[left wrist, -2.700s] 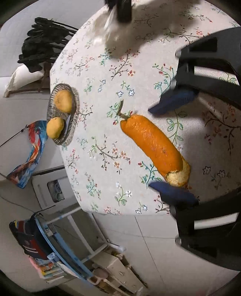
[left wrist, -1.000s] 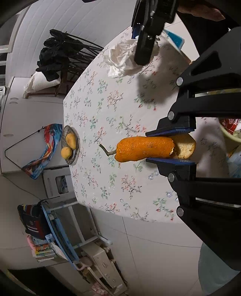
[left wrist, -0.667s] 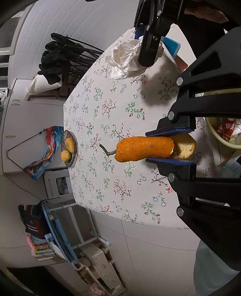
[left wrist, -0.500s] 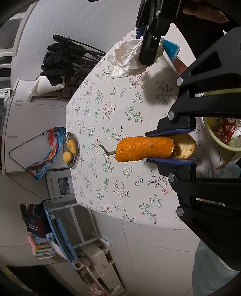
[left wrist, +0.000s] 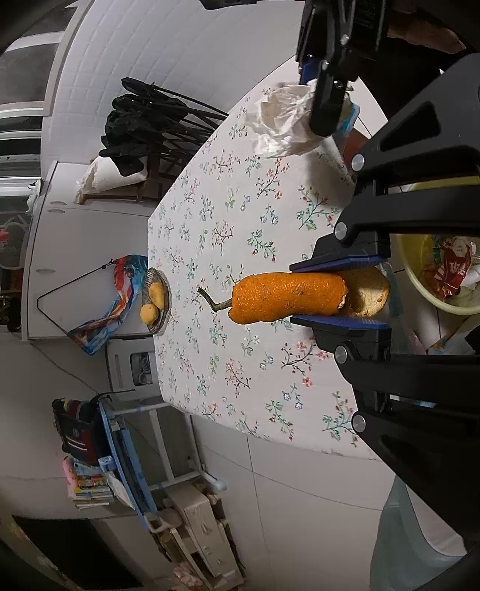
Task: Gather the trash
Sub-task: 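Carry the tissue with the right tool while the left tool carries the bread toward the basin, then release the tissue into the basin with the right tool while the left tool drops the bread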
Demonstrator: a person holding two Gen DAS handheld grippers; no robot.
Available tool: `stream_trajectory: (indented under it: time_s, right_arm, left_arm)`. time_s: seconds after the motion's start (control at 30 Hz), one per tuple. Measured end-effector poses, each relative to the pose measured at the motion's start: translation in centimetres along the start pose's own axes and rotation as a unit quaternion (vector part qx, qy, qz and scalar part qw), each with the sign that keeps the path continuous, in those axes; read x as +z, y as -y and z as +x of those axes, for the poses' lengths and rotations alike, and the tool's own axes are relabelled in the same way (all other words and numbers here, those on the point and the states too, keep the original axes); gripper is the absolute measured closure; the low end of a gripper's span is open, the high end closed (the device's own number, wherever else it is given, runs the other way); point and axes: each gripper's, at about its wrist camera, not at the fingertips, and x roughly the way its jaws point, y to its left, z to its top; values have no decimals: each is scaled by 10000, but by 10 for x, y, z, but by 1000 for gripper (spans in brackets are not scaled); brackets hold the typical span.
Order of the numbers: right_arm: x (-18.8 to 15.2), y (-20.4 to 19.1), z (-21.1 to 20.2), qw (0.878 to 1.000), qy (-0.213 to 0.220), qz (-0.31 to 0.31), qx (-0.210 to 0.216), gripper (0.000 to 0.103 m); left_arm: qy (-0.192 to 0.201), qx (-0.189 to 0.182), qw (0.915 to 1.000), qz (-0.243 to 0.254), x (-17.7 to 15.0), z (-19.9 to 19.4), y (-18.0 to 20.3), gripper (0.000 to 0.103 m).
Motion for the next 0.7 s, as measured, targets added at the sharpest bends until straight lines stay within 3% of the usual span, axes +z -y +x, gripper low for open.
stream_trajectory:
  time_s: [0.4, 0.7]
  right_arm:
    - [-39, -16, -1, 9988, -444, -208, 95, 61]
    - [-71, -22, 24, 9896, -1395, -342, 16, 60]
  left_arm:
    - [13, -90, 10000, 26, -23, -24, 8, 82]
    - [-92, -212, 9996, 175, -37, -30, 17, 82]
